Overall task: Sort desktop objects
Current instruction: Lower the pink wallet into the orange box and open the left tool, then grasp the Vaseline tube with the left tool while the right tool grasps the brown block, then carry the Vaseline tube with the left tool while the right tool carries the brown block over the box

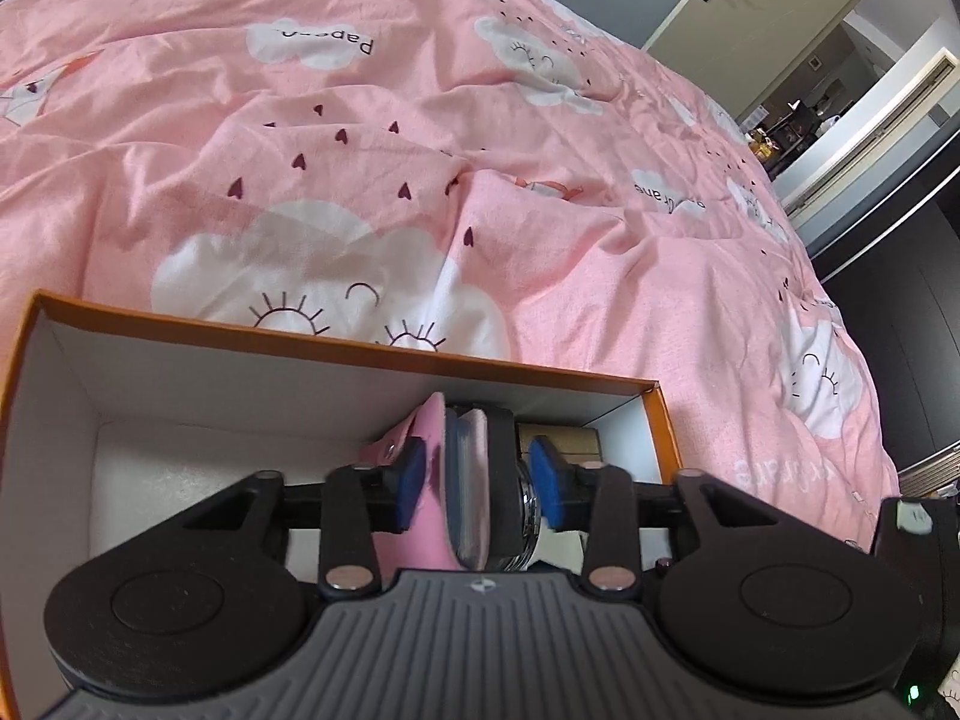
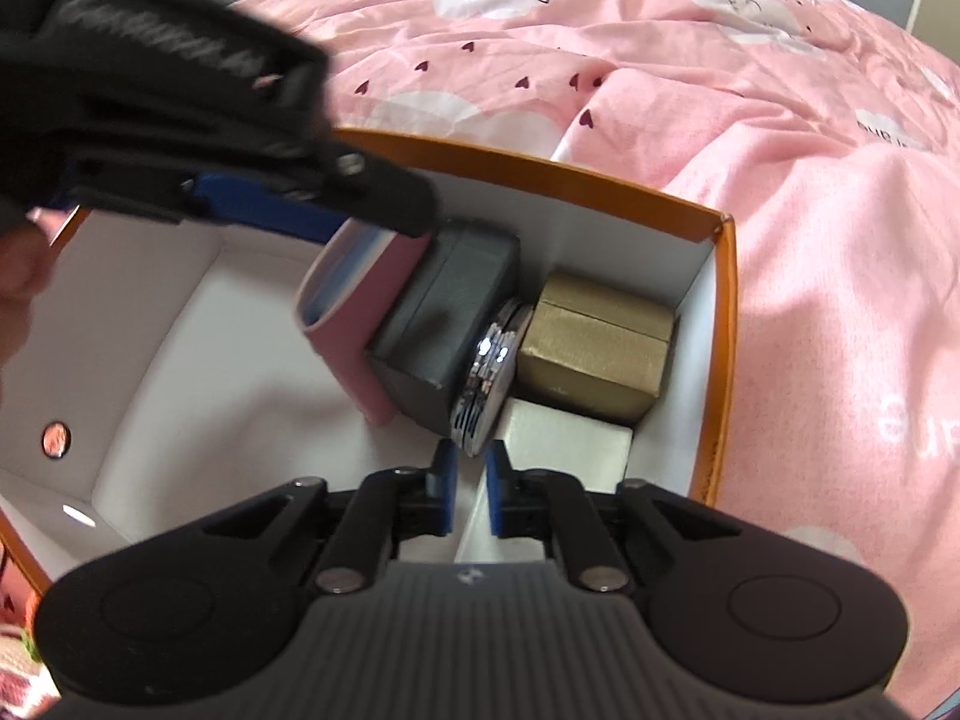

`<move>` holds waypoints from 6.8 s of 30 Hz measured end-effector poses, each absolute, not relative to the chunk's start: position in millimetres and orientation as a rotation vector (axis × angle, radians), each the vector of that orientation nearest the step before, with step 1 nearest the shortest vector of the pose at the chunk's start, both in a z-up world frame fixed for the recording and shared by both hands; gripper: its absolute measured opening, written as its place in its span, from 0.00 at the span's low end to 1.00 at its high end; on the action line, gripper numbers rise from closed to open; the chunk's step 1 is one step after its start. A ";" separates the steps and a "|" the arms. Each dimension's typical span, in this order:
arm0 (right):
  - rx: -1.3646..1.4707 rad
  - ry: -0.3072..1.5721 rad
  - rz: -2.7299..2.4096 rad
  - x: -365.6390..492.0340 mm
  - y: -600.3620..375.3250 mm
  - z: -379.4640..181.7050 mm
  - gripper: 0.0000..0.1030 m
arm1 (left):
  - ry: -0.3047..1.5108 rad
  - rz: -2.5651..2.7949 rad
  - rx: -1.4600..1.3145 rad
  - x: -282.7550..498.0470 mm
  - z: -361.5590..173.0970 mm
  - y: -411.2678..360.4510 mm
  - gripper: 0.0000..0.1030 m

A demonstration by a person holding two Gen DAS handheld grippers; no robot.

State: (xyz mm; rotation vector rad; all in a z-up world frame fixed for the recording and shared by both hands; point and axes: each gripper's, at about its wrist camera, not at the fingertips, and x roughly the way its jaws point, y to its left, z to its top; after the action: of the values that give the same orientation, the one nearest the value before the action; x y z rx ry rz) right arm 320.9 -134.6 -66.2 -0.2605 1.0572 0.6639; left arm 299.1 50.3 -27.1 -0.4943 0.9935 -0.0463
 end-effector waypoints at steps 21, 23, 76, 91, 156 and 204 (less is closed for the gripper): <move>-0.223 1.036 0.635 325.8 -133.1 -69.4 0.03 | 0.949 0.020 -0.562 248.0 -23.3 77.2 0.23; -0.230 1.035 0.635 323.6 -133.2 -69.8 0.05 | 0.950 0.015 -0.549 244.6 -21.8 75.8 0.23; -0.595 0.934 0.632 146.6 -263.5 -57.8 0.43 | 1.032 -0.242 -0.192 64.0 -7.4 8.6 0.23; -0.392 0.995 0.668 157.1 -250.4 -58.9 0.27 | 0.993 -0.424 -0.132 93.6 -2.1 -56.7 0.32; -0.155 0.684 0.777 162.9 -229.5 83.1 0.24 | 0.678 -0.252 -0.276 100.0 80.5 20.0 0.07; -0.330 0.957 0.882 263.1 -99.4 -21.0 0.40 | 0.815 -0.112 -0.073 165.7 -26.4 56.9 0.39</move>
State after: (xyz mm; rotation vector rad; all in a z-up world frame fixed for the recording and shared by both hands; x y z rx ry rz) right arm 263.1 -99.4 -21.0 -0.3295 0.9574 0.8823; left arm 165.7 56.9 -26.4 -0.0732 0.8152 -0.1123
